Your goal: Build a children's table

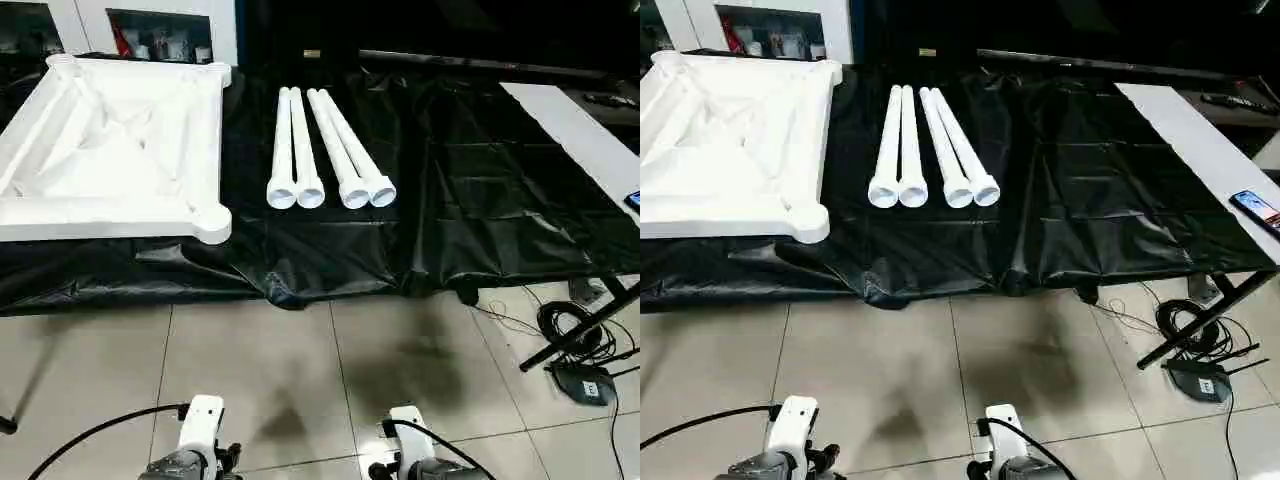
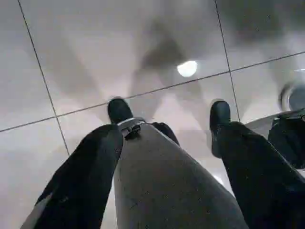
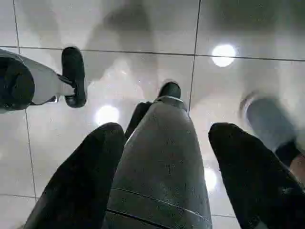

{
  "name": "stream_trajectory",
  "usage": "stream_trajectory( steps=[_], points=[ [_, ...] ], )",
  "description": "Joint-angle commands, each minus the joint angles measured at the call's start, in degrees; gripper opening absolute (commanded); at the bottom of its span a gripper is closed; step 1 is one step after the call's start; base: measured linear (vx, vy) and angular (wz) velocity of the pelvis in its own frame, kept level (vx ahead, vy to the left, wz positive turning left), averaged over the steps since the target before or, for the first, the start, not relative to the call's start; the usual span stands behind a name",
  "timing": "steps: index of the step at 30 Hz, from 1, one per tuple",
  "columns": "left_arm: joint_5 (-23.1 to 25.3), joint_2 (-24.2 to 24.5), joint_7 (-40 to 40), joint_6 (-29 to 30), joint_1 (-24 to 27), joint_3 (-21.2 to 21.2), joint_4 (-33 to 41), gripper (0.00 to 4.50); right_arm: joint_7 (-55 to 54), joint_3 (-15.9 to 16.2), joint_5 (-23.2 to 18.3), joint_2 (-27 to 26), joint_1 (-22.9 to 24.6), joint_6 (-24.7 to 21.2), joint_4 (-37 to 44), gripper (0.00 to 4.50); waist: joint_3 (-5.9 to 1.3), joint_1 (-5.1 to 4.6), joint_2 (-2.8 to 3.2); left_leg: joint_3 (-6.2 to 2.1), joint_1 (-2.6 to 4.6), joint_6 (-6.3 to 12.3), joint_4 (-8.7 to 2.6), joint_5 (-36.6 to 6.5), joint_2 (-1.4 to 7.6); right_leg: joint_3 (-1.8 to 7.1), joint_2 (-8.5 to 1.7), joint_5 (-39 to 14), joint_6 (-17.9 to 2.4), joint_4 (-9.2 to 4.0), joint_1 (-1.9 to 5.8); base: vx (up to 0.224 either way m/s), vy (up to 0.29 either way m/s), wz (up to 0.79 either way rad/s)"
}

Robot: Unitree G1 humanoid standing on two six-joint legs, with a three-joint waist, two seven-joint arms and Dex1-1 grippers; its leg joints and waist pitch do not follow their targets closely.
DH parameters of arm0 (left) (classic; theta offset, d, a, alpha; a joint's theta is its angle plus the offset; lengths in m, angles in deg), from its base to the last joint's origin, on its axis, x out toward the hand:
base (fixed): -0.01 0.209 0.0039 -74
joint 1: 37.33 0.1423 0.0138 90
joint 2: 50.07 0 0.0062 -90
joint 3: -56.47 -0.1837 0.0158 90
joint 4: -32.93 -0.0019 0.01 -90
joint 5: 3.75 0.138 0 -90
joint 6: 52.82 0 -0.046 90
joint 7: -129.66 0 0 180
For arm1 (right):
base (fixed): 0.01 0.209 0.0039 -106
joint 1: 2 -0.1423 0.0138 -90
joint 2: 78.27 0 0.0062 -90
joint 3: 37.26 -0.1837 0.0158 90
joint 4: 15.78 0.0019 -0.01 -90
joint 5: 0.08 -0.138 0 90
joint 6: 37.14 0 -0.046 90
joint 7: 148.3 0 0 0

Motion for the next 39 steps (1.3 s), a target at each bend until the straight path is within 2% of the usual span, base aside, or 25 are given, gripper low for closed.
stream_trajectory(
  steps=[1,37,38,39],
  points=[
    [0.4,-0.7,-0.4,1.2,1.2,-0.4,-1.6,3.61,-0.4,-0.2,0.5,0.6,0.0,0.3,-0.1,3.26,-1.21,0.28,0.69,-1.12,1.15,1.84,-3.68,-12.8,2.81,2.07,-4.79,2.3,-11.7,-4.28,0.20,0.000,0.000,0.00],
    [0.4,-0.7,-0.4,1.2,1.2,-0.4,-1.6,3.61,-0.4,-0.2,0.5,0.6,0.0,0.3,-0.1,3.26,-1.22,0.31,0.66,-1.10,1.15,1.92,-3.63,-12.7,2.80,2.12,-4.82,2.1,-11.6,-4.31,0.20,0.000,0.000,0.00],
    [-0.3,-3.2,-6.7,3.3,-12.0,4.0,-13.2,3.61,-4.8,-3.8,1.5,3.3,-6.3,0.8,-6.0,3.26,-1.25,0.31,0.66,-1.10,1.14,1.96,-3.60,-12.5,2.79,2.12,-4.81,2.4,-11.6,-4.27,0.22,0.000,0.000,0.00],
    [-1.0,-3.7,-5.7,3.4,-11.9,4.4,-12.9,3.61,-4.3,-3.8,1.3,3.2,-6.4,0.6,-5.6,3.26,-2.56,-0.39,1.68,-0.67,1.95,0.53,-2.96,-10.6,2.15,2.07,-3.80,5.9,-12.3,-3.65,0.05,0.000,0.000,0.00]
  ],
)
